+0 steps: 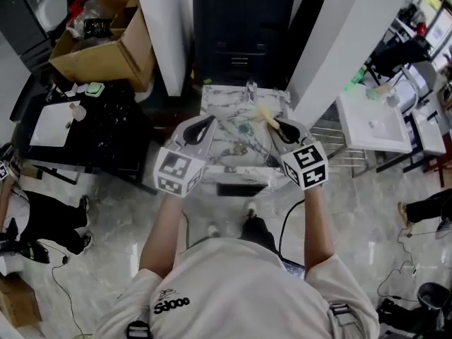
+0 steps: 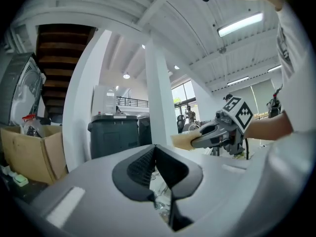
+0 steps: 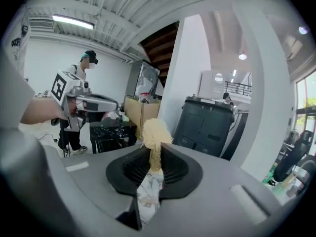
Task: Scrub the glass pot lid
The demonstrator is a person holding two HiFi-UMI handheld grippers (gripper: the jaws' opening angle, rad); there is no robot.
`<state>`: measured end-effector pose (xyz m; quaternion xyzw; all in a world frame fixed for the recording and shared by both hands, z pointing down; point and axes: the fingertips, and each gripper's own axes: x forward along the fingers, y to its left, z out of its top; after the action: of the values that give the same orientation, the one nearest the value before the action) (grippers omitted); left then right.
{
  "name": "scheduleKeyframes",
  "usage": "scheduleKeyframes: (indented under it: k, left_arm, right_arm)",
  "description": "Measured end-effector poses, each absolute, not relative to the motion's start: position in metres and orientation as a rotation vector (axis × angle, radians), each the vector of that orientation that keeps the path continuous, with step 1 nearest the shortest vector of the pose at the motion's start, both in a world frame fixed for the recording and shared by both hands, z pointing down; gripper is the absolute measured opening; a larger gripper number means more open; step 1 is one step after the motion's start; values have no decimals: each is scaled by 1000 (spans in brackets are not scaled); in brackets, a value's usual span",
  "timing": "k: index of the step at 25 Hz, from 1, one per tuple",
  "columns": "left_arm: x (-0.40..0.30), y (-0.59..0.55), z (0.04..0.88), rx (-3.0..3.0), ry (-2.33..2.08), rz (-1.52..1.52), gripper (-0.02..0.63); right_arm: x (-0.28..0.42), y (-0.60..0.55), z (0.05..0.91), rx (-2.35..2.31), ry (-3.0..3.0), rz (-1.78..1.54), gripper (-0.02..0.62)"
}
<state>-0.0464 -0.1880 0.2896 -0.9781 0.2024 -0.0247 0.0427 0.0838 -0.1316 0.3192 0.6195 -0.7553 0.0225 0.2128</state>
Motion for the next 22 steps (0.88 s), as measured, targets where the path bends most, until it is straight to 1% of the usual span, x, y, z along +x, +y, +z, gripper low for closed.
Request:
scheduleKeyframes:
  k: [6, 12, 22]
  left_arm:
    - [-39, -174, 256, -2954, 593, -10, 11]
    - [-37, -157, 225, -2897, 557, 24, 11]
    - [-37, -129, 192, -2829, 492, 77, 11]
  right_arm:
    - [83, -104, 263, 1807, -2160, -36, 46]
    - [70, -83, 225, 1850, -2196, -128, 46]
    - [63, -51, 203, 1902, -2181, -188, 43]
